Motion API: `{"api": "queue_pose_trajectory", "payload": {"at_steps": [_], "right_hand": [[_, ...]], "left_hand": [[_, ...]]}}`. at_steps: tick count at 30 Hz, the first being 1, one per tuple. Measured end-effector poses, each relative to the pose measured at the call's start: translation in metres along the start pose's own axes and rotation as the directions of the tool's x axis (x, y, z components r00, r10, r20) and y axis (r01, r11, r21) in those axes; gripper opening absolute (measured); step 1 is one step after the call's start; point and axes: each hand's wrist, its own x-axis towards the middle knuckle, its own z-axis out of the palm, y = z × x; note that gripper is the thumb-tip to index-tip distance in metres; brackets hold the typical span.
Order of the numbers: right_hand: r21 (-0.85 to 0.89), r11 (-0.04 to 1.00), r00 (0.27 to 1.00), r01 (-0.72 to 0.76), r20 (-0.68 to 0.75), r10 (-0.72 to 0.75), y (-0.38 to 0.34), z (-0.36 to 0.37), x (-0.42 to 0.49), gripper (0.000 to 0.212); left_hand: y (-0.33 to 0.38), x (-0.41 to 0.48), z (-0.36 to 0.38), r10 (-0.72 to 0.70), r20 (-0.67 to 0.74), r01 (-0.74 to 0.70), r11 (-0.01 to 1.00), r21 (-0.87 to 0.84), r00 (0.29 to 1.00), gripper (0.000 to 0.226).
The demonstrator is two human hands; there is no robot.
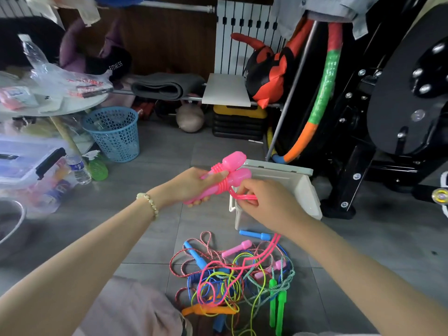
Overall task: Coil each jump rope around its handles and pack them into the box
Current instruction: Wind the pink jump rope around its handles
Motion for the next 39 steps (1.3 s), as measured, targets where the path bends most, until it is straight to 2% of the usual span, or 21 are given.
{"api": "queue_pose_trajectory", "payload": {"at_steps": [2,6,8,11,12,14,21,24,26,28,30,33,36,39], "right_hand": [[-0.006,0.999,0.997,0.038,0.066,-0.038,0.001,-0.011,0.004,0.013],[-0.228,0.962,0.983,0.152,0.139,-0.122,0.001,-0.026,0.014,0.030],[-0.194,0.967,0.983,0.165,0.114,-0.145,0.005,-0.032,0.017,0.029],[0.044,0.989,0.990,0.142,-0.005,-0.142,0.014,-0.037,0.020,0.023],[0.057,0.987,0.989,0.148,0.003,-0.148,0.015,-0.037,0.020,0.024],[0.002,0.983,0.983,0.183,0.027,-0.183,0.012,-0.036,0.019,0.025],[-0.156,0.948,0.948,0.279,-0.110,-0.297,0.004,-0.043,0.014,0.038],[-0.192,0.944,0.956,0.270,-0.063,-0.287,0.002,-0.050,0.016,0.049],[-0.113,0.960,0.966,0.257,0.054,-0.252,0.002,-0.052,0.020,0.053],[0.117,0.972,0.954,0.205,0.197,-0.225,0.003,-0.049,0.022,0.057],[0.285,0.955,0.921,0.084,0.342,-0.184,0.002,-0.050,0.024,0.058],[0.301,0.952,0.865,-0.053,0.490,-0.107,0.001,-0.050,0.025,0.059],[0.430,0.893,0.871,-0.131,0.480,-0.103,0.008,-0.038,0.025,0.055],[0.649,0.756,0.936,-0.088,0.313,-0.160,0.008,-0.028,0.020,0.029]], "left_hand": [[-0.002,-0.002,0.002,-0.017,0.038,0.017,1.000,0.010,0.999,0.051],[0.002,-0.007,0.007,-0.049,0.118,0.043,0.998,0.054,0.992,0.053],[0.012,-0.007,0.004,-0.054,0.161,0.035,0.992,0.118,0.986,0.051],[0.029,-0.007,-0.004,-0.066,0.240,0.007,0.971,0.239,0.968,0.046],[0.033,-0.008,-0.006,-0.076,0.266,-0.003,0.959,0.284,0.961,0.044],[0.040,-0.010,-0.005,-0.079,0.302,-0.026,0.944,0.329,0.950,0.041],[0.046,-0.015,0.000,-0.015,0.294,-0.101,0.922,0.375,0.956,0.036],[0.047,-0.021,-0.001,0.038,0.274,-0.152,0.900,0.409,0.961,0.042],[0.046,-0.025,0.001,0.085,0.281,-0.209,0.869,0.449,0.956,0.049],[0.046,-0.030,0.004,0.114,0.296,-0.249,0.844,0.475,0.948,0.052],[0.046,-0.035,0.008,0.141,0.307,-0.281,0.831,0.481,0.941,0.051],[0.045,-0.040,0.012,0.185,0.304,-0.323,0.797,0.510,0.935,0.050],[0.042,-0.042,0.011,0.210,0.279,-0.331,0.789,0.517,0.937,0.051],[0.035,-0.042,0.010,0.201,0.286,-0.314,0.843,0.438,0.937,0.048]]}}
